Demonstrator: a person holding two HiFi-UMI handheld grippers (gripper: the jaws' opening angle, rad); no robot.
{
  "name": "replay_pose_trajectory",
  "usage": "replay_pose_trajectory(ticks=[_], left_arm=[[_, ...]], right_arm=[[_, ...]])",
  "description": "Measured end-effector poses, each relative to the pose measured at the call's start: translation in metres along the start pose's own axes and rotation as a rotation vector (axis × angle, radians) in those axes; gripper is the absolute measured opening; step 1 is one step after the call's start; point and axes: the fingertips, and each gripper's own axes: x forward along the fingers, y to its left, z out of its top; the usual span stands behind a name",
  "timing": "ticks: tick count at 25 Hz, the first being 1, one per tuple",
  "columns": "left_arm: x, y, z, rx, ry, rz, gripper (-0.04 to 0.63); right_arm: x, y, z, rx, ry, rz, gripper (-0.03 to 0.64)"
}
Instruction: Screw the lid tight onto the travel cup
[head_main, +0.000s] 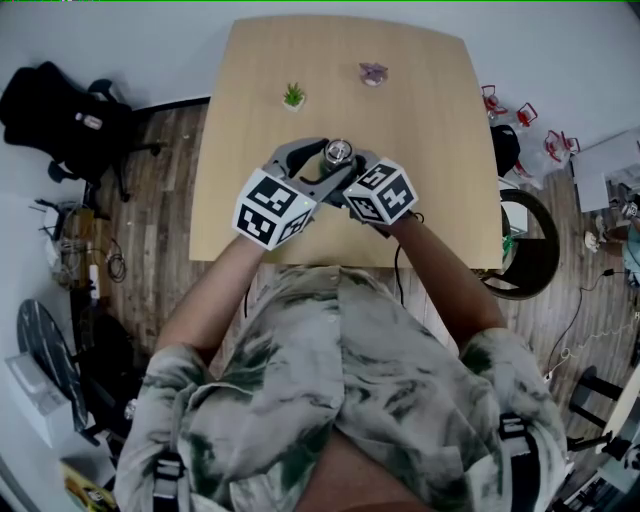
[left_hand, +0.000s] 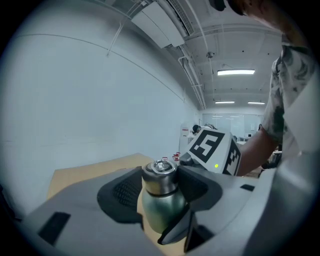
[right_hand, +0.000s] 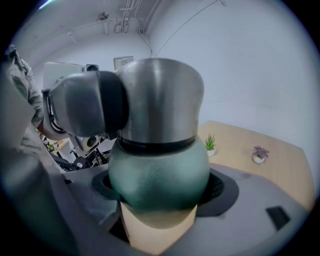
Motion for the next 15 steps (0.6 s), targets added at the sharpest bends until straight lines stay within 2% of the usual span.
replay_pose_trajectory(ticks=[3,15], left_arm=[[-0.001,-0.002,0.0,0.01,-0.006,-0.04,0.236],[-0.013,-0.016,-0.003,0.083,0.011,-0.284,0.236]], right_arm=[[-0.001,0.002,-0.001,-0.014,-0.004,0.014,0.407],[-0.006,0.021,-0.005,-0.095,-0.012,0.09,0.407]])
